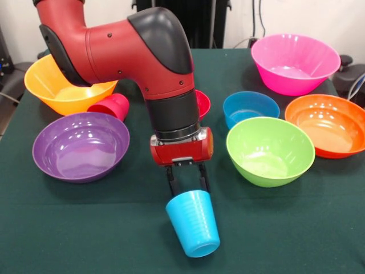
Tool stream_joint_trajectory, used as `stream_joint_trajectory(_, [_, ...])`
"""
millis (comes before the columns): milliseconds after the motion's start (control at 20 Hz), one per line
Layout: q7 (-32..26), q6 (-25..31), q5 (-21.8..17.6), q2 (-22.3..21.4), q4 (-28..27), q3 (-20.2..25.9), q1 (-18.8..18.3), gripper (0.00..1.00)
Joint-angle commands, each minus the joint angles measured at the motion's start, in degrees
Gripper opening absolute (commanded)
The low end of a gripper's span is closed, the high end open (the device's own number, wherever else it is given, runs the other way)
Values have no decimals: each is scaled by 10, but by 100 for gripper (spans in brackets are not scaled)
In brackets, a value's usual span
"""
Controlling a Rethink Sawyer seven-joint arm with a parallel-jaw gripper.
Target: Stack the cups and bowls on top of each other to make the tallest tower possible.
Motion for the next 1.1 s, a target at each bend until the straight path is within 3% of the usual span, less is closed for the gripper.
stream_joint_trajectory(50, [-17, -16, -48, -31, 38, -8, 16, 100])
stream_joint_trajectory(650, [12, -58, -30, -20, 65, 22, 0, 100])
stream_joint_trajectory(1100, [51, -124, -27, 6, 87, -4, 23, 100])
